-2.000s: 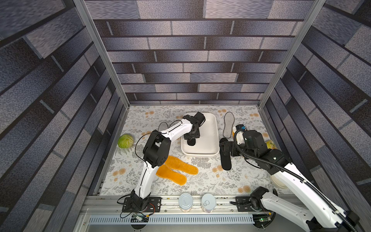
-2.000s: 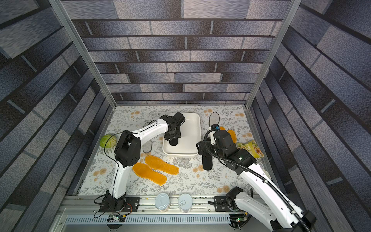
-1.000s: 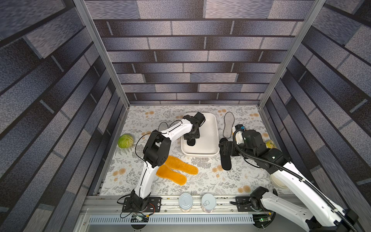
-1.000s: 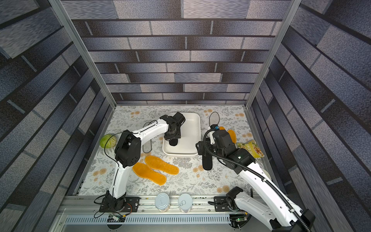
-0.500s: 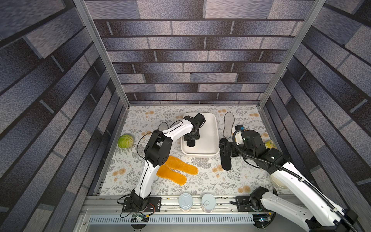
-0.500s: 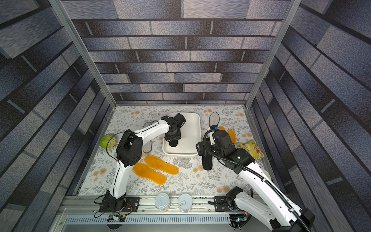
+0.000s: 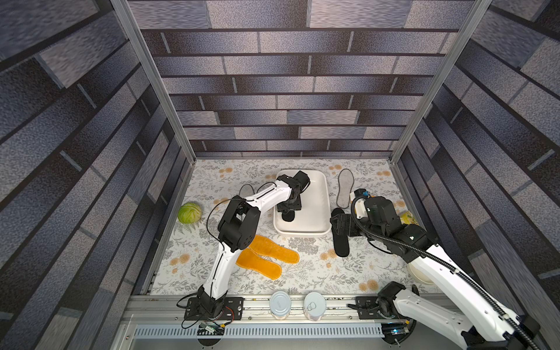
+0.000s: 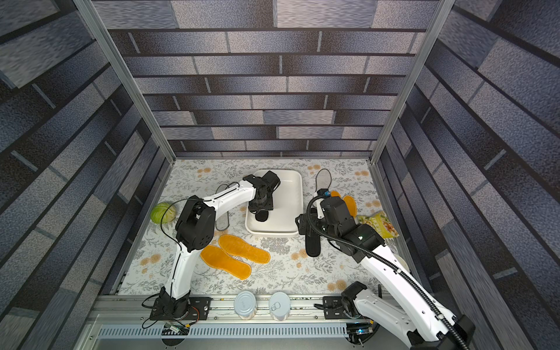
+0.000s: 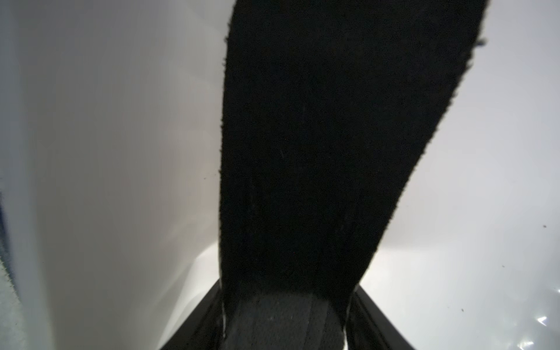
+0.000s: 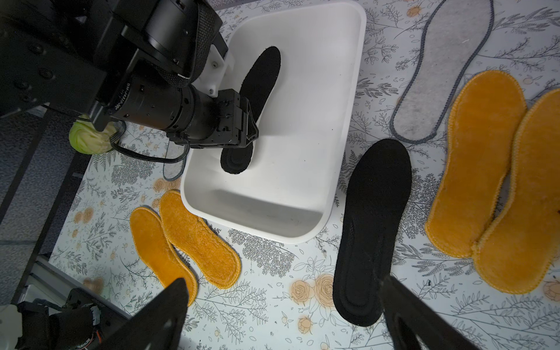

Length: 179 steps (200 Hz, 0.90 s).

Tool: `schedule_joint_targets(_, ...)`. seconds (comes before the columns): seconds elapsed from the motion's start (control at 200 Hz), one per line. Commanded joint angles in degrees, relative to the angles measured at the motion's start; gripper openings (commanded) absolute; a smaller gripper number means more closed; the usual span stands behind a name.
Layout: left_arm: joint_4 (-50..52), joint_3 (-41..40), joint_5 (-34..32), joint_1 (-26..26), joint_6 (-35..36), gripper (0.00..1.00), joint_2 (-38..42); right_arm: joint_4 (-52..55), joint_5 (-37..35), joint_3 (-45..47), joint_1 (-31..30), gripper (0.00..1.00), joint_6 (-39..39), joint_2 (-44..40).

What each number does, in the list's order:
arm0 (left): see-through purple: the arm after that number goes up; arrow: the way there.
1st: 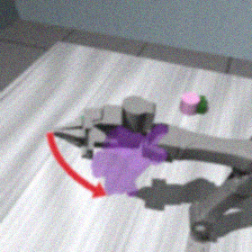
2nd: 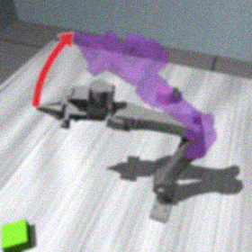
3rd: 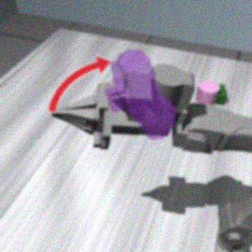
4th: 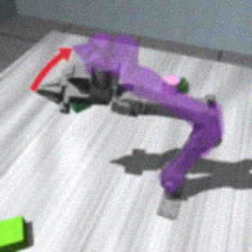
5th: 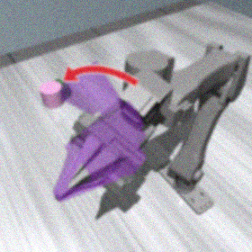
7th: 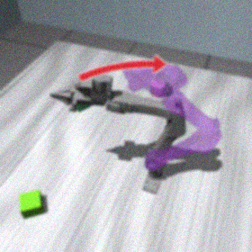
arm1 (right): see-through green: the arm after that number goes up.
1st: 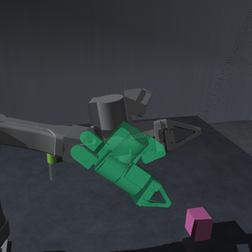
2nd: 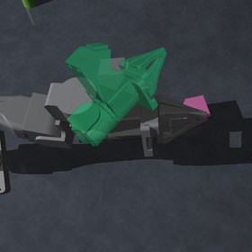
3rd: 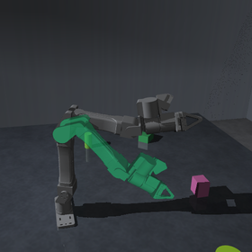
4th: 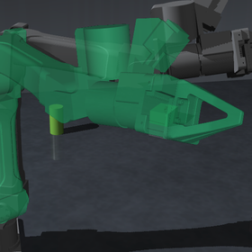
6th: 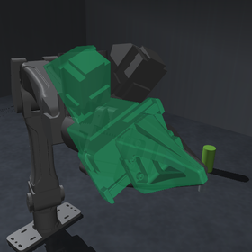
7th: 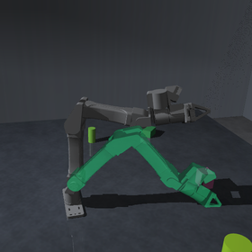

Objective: Put the insoles into the storage box
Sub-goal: Place the insole in the storage box.

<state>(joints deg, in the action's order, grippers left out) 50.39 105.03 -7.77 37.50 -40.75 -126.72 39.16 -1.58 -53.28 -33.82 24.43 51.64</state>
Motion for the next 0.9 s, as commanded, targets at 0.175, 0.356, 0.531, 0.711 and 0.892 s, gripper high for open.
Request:
schedule_joint_targets(0.175, 0.8, -0.3, 0.4, -0.3, -0.1, 0.61, -2.0, -1.1, 0.4, 1.0, 0.5, 1.0, 0.4, -0.5)
schedule_joint_targets(0.356, 0.9, 0.0, 0.5, -0.3, -0.1, 0.61, -2.4, -1.2, 0.4, 1.2, 0.5, 1.0, 0.4, -0.7)
schedule_joint_targets(0.531, 1.0, 0.1, 0.5, -0.3, -0.1, 0.61, -2.5, -1.1, 0.4, 1.3, 0.4, 1.0, 0.4, -1.1)
schedule_joint_targets(0.711, 0.9, 0.2, 0.4, -0.3, -0.2, 0.61, -2.7, -1.1, 0.4, 1.4, 0.5, 1.0, 0.4, -1.3)
schedule_joint_targets(0.892, 0.9, 0.4, 0.1, -0.3, -0.2, 0.62, -2.7, -1.1, 0.4, 1.6, 0.4, 1.0, 0.5, -1.7)
